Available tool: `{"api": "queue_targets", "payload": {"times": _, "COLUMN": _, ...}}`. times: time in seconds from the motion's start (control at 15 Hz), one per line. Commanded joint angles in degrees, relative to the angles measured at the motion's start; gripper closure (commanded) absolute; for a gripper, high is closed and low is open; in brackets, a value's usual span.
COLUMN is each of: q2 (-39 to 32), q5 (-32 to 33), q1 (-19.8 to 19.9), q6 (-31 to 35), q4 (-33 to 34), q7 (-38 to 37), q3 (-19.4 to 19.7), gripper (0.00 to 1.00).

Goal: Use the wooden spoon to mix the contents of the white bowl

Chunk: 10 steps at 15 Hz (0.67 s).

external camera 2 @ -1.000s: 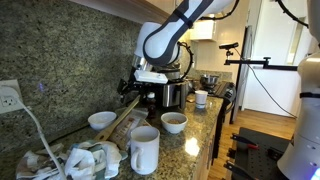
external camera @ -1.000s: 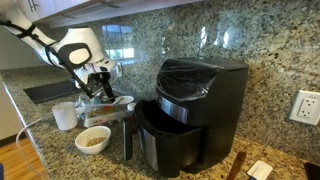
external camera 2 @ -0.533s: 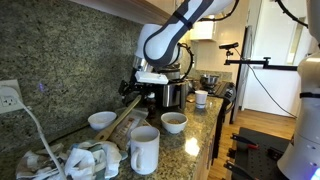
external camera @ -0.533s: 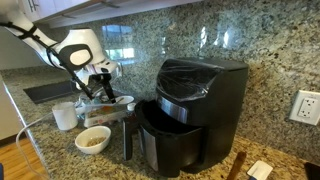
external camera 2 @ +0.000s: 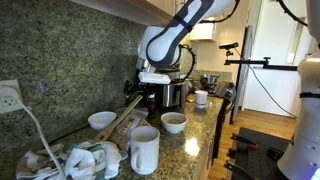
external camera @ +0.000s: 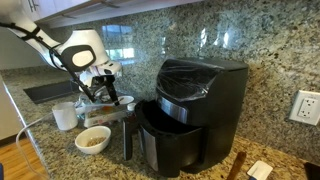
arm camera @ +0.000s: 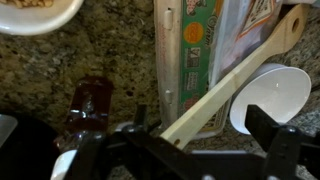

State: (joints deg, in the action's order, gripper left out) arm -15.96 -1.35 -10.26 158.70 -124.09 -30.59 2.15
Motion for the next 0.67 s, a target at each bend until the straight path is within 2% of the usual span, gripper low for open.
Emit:
{"api": "queue_targets", "payload": {"times": 0.0, "q2": -0.91, "q5": 0.15, "q1": -0.06, "q6": 2.21, "q4": -0.25, "q7": -0.12, "q3": 0.61, "gripper": 0.00}}
{"api": "queue_targets", "payload": {"times": 0.6, "q2": -4.21, "q5": 0.02, "q1": -1.15, "q6": 6.92, "q4": 0.59, "q7": 0.12, "q3": 2.04, "gripper": 0.00}}
